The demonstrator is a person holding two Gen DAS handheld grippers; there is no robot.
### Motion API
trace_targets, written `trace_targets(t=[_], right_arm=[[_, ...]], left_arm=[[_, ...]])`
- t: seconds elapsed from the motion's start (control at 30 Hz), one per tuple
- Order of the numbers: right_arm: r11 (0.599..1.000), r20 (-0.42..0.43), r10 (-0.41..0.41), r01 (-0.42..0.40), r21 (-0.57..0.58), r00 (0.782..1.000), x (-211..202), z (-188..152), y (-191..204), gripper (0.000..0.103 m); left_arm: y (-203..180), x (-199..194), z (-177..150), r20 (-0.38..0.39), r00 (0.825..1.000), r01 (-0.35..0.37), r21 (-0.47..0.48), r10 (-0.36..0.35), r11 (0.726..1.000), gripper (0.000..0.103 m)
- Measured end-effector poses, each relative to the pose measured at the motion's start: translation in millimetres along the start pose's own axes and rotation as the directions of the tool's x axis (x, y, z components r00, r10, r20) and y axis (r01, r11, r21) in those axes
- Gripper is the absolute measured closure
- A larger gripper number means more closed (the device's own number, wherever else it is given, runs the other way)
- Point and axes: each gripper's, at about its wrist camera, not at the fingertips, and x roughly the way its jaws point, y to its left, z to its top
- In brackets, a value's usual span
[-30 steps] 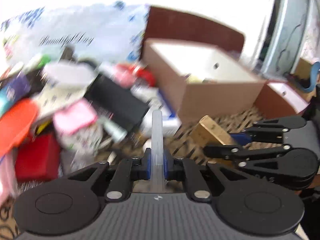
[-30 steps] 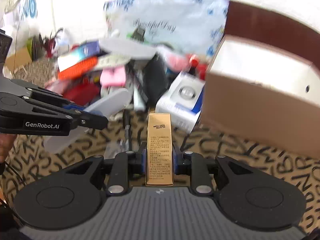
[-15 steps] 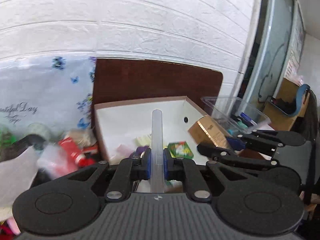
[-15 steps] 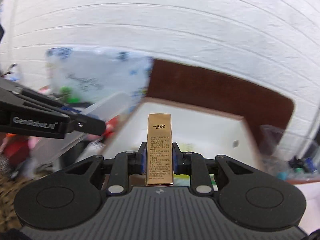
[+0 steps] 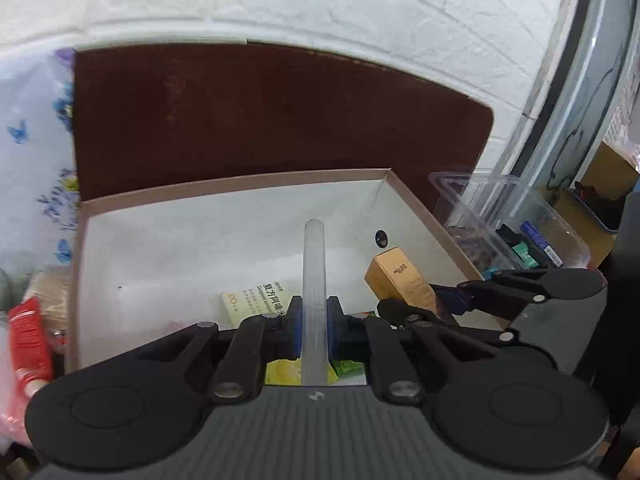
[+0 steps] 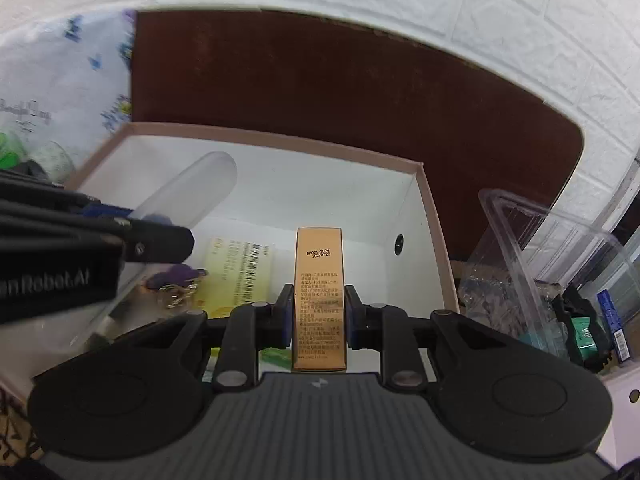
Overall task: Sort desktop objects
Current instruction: 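Carry the tube and gold box into the cardboard box and open both grippers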
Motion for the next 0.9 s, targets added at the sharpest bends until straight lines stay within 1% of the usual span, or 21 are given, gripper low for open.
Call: trace_targets(t=[0.13, 0.3, 0.43, 0.53, 0.57, 0.6, 0.63, 0.67, 0.7, 0.73, 0.77, 0.8, 0.83, 0.87, 0.9], right_arm=[[1.0, -0.072, 0.01, -0.01, 0.002, 0.997, 30, 9, -6, 0.08], [1.0, -0.145, -0.009, 0.004, -0.031, 0.989, 57, 17, -6, 0.08], [1.0, -0.171, -0.002, -0.001, -0.013, 0.985, 68, 18, -7, 0.08], [1.0, -0.174, 0.003, -0.004, -0.008, 0.985, 68, 18, -7, 0.08], [1.0, -0.167, 0.002, -0.002, -0.004, 0.986, 67, 18, -7, 0.08], [1.0, -0.158, -0.002, 0.001, -0.001, 0.987, 65, 18, -7, 0.078], [1.0, -0.152, -0.008, 0.008, 0.0, 0.988, 63, 17, -7, 0.065], [1.0, -0.142, 0.003, -0.004, -0.007, 0.99, 60, 15, -6, 0.061], [1.0, -0.136, 0.016, -0.018, -0.015, 0.991, 60, 16, -3, 0.054], [1.0, -0.125, 0.019, -0.021, -0.02, 0.992, 59, 18, 1, 0.049], [0.999, -0.116, 0.008, -0.012, -0.031, 0.993, 56, 17, 5, 0.047], [0.999, -0.107, 0.001, -0.006, -0.049, 0.994, 53, 16, 9, 0.042], [0.998, -0.101, -0.004, -0.003, -0.066, 0.995, 50, 14, 13, 0.032], [0.997, -0.092, -0.005, -0.002, -0.075, 0.996, 47, 13, 17, 0.025], [0.997, -0.081, -0.005, -0.001, -0.08, 0.997, 44, 14, 20, 0.011]], left_arm=[[7, 34, 12, -0.035, 0.999, 0.008, -0.044, -0.009, 0.999, 0.093], [13, 62, 13, -0.07, 0.998, 0.008, -0.043, -0.011, 0.999, 0.093], [19, 75, 10, -0.095, 0.995, 0.025, -0.073, -0.032, 0.997, 0.093], [21, 74, 8, -0.076, 0.996, 0.043, -0.081, -0.049, 0.996, 0.093], [21, 72, 8, -0.064, 0.997, 0.044, -0.085, -0.05, 0.995, 0.083], [21, 70, 9, -0.054, 0.997, 0.051, -0.091, -0.056, 0.995, 0.059], [22, 66, 9, -0.045, 0.997, 0.058, -0.1, -0.062, 0.993, 0.047], [21, 64, 10, -0.03, 0.998, 0.057, -0.109, -0.061, 0.992, 0.028], [21, 59, 10, -0.015, 0.998, 0.054, -0.111, -0.056, 0.992, 0.021], [20, 56, 10, -0.003, 0.998, 0.055, -0.101, -0.056, 0.993, 0.021], [18, 55, 12, -0.002, 0.998, 0.058, -0.087, -0.059, 0.995, 0.02], [18, 52, 13, -0.006, 0.998, 0.057, -0.081, -0.058, 0.995, 0.019], [18, 50, 14, -0.013, 0.998, 0.056, -0.082, -0.057, 0.995, 0.018], [19, 48, 14, -0.016, 0.998, 0.058, -0.087, -0.059, 0.995, 0.016], [20, 46, 14, -0.017, 0.998, 0.062, -0.094, -0.064, 0.994, 0.014]])
